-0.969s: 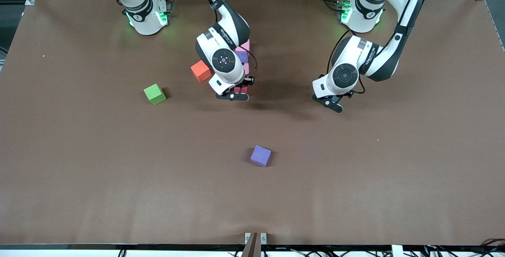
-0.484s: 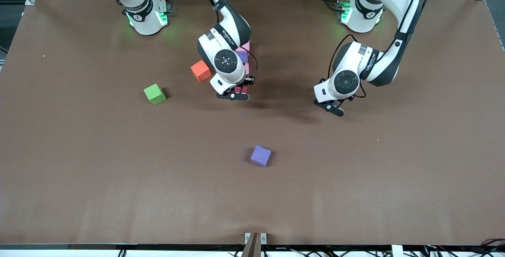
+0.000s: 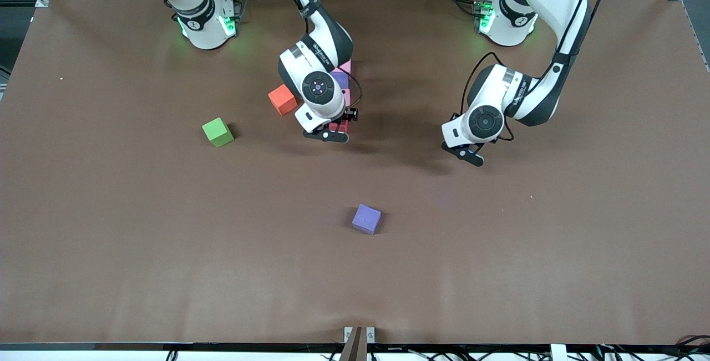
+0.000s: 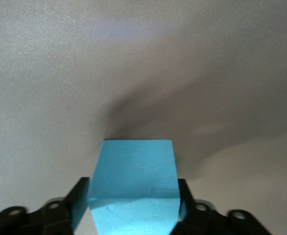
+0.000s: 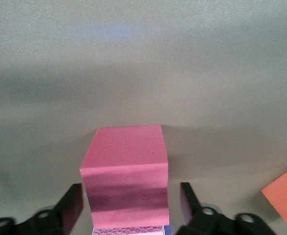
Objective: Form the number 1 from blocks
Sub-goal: 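Return the right arm to rest while the left gripper lifts the cyan block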
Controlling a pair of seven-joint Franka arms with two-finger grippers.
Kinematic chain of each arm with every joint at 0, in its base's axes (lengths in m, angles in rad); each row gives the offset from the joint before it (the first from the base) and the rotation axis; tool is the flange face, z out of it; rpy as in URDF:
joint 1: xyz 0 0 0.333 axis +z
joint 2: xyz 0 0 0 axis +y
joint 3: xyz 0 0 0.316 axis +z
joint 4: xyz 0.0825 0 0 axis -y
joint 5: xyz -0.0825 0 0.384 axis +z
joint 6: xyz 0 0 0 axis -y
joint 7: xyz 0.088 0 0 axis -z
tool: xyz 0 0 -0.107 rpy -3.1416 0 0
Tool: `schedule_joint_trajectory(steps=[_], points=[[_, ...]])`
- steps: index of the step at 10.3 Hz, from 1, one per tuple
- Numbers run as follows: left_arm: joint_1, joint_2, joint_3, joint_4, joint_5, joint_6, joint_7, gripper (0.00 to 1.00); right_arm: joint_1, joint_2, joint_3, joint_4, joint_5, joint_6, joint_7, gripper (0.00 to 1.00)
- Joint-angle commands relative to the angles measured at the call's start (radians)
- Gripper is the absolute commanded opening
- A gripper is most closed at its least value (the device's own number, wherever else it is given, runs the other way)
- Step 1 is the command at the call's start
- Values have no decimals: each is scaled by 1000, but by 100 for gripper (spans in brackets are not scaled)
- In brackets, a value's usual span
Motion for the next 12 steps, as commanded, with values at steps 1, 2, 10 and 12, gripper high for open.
schedule_joint_trajectory(steps=[1, 2, 10, 12], points=[[7, 8, -5, 12, 6, -5, -31, 0, 2, -13, -11, 22, -18, -17, 28, 100], [19, 5, -6, 14, 6, -5, -31, 0, -4, -32, -20, 49, -19, -64, 23, 100], [-27, 64, -9, 280, -75, -59, -304, 0, -35, -214, -251, 324, -244, -575, -70, 100], [-74, 142, -9, 401, -83, -91, -414, 0, -41, -301, -323, 325, -329, -600, -209, 100]])
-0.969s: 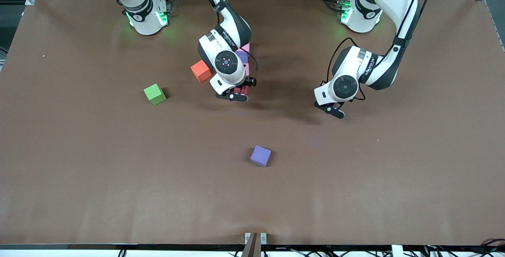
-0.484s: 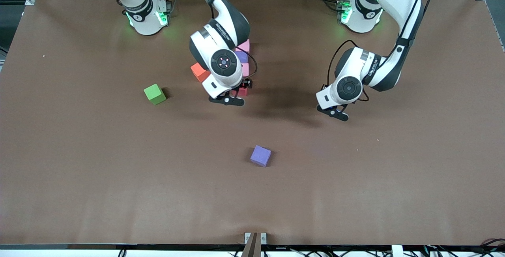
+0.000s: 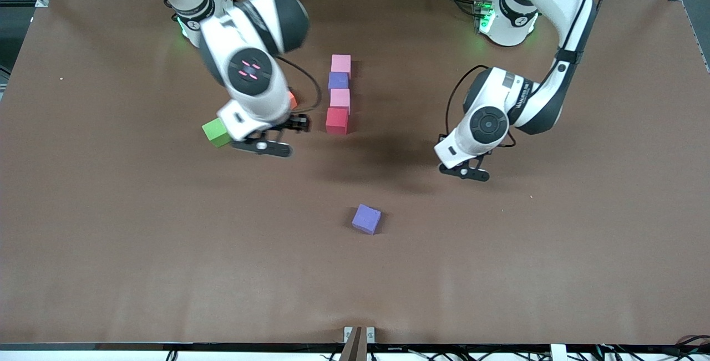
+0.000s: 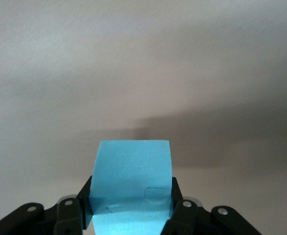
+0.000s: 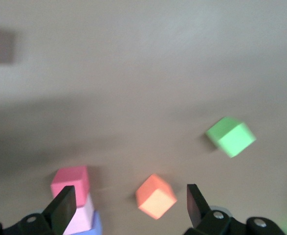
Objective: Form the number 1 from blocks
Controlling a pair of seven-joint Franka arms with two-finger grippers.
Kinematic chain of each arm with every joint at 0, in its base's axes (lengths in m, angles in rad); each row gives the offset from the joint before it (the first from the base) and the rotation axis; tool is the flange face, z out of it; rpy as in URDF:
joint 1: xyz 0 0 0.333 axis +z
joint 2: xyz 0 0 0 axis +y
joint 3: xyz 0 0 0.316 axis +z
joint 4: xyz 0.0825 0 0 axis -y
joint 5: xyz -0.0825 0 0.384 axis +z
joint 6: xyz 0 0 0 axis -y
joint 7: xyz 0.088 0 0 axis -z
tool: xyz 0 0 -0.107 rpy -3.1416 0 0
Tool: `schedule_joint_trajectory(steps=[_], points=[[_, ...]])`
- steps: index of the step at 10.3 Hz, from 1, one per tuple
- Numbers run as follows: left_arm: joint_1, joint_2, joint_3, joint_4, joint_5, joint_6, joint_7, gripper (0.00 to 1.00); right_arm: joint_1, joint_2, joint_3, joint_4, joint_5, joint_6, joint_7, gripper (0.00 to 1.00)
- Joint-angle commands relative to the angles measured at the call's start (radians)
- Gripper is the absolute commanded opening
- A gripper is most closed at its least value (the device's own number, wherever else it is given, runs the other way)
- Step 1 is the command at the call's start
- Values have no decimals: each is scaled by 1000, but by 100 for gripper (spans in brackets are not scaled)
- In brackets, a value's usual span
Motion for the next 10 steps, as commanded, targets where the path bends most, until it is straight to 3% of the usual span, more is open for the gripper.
schedule_joint_trajectory(steps=[1, 5, 10], points=[[-57, 123, 2, 177, -23, -46, -128, 0, -1, -112, -109, -8, -55, -62, -216, 100], [-129, 255, 2, 381, -105, -46, -262, 0, -1, -157, -387, 66, -35, -197, -578, 100], [-226, 413, 2, 576, -236, -29, -277, 0, -5, -160, -463, 84, -36, -190, -608, 100]])
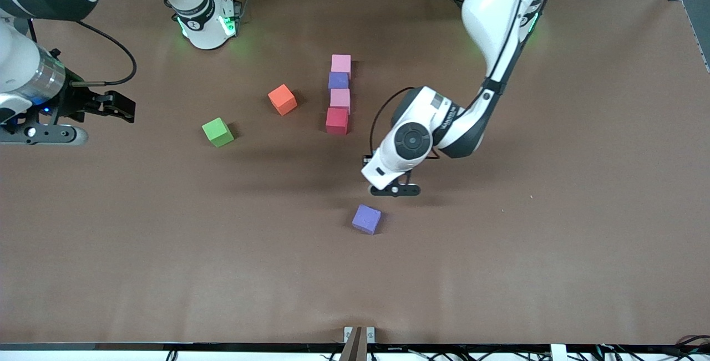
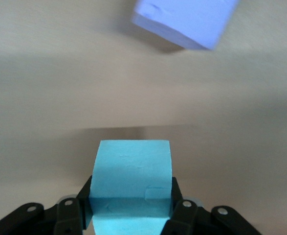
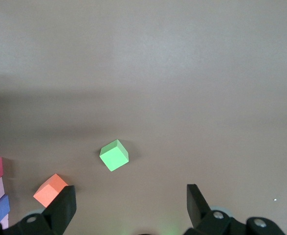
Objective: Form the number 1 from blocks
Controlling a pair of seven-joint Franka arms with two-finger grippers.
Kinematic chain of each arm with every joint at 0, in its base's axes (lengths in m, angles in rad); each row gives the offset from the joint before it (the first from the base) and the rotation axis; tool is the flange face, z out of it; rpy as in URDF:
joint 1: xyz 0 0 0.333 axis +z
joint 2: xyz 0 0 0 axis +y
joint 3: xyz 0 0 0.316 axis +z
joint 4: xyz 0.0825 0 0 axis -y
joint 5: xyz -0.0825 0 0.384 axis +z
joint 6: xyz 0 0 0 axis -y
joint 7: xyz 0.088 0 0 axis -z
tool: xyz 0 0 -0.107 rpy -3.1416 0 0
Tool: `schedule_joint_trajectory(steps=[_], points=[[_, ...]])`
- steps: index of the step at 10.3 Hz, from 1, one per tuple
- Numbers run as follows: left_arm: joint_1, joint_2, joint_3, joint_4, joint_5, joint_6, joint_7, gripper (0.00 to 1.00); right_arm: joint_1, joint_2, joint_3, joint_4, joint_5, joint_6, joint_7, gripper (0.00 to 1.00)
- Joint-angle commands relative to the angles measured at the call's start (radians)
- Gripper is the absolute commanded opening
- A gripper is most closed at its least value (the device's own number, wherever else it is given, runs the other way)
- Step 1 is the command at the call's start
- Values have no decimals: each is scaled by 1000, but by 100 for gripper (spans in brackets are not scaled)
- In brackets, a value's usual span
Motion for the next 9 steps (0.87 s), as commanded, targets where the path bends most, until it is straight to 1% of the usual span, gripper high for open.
schedule_joint_trajectory(steps=[1, 2, 3, 4, 5, 6, 8, 9], points=[[-63, 78, 10, 82, -35, -18, -21, 0, 1, 3, -25, 37, 2, -8, -17, 100], [-81, 80, 10, 82, -62, -16, -33, 0, -11, 3, -25, 39, 5, -8, -17, 100], [-106, 84, 10, 83, -67, -13, -39, 0, -38, 3, -23, 44, 36, -8, -27, 100], [-113, 86, 10, 83, -67, 5, -56, 0, -101, 3, -5, 51, 86, -8, -59, 100], [-133, 92, 10, 83, -67, 23, -62, 0, -176, -5, 64, 53, 108, -8, -87, 100], [-143, 94, 11, 83, -67, 36, -76, 0, -266, -22, 128, 51, 111, 1, -92, 100], [-156, 92, 11, 83, -67, 39, -93, 0, -482, -40, 338, 51, 106, 9, -96, 100], [-169, 92, 11, 83, -67, 39, -100, 0, -568, -46, 422, 51, 102, 9, -119, 100]])
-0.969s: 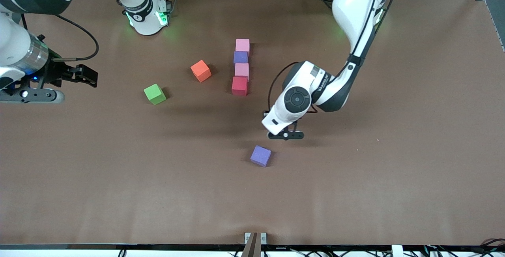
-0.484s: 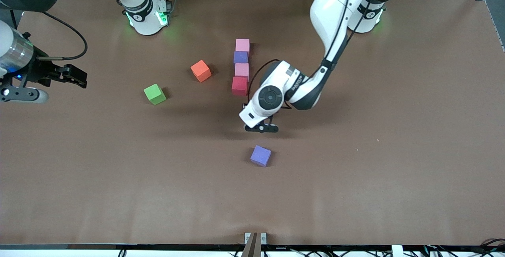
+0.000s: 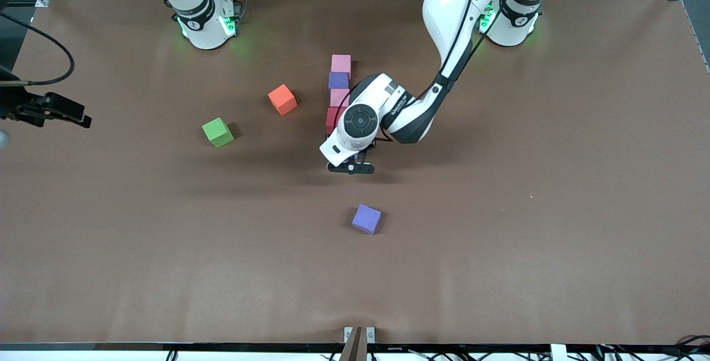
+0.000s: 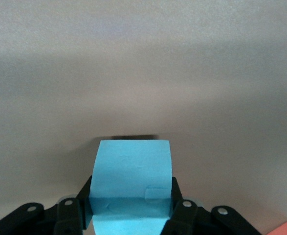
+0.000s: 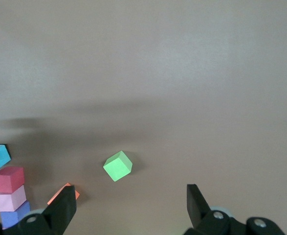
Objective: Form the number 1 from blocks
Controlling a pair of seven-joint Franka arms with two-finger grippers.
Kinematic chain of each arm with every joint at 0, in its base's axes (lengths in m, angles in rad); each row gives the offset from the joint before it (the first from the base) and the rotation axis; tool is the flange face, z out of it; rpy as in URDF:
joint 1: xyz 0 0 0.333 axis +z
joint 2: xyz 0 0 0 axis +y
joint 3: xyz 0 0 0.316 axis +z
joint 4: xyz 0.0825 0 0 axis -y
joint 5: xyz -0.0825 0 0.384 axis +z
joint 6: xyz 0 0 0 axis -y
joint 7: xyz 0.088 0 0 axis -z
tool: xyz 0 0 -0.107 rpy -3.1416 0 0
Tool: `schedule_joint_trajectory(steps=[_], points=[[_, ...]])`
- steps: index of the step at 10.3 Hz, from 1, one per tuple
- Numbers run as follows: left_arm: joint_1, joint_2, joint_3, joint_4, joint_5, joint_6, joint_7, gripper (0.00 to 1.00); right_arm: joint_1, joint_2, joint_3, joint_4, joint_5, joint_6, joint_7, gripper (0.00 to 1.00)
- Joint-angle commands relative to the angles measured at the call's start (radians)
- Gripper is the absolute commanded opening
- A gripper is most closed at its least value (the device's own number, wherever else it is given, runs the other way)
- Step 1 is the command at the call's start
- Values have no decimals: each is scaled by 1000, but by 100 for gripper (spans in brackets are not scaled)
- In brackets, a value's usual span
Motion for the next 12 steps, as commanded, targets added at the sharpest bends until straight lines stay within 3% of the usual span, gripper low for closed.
schedule_joint_trajectory(steps=[1, 2, 4, 6, 8, 12], points=[[-28, 16, 12, 26, -19, 2, -27, 0, -176, -33, 180, -1, 1, 0, -33, 100], [-40, 16, 12, 26, -19, 2, -30, 0, -211, -38, 216, -4, 0, -2, -33, 100], [-47, 16, 12, 26, -19, 2, -33, 0, -325, -59, 350, -21, -35, 0, -35, 100], [-45, 16, 12, 28, -19, 15, -44, 0, -381, -90, 430, -63, -83, 28, -33, 100], [-47, 16, 12, 28, -19, 37, -53, 0, -408, -171, 446, -181, -82, 99, -45, 100], [-47, 19, 10, 28, -21, 39, -62, 0, -435, -179, 506, -188, -91, 73, -61, 100]])
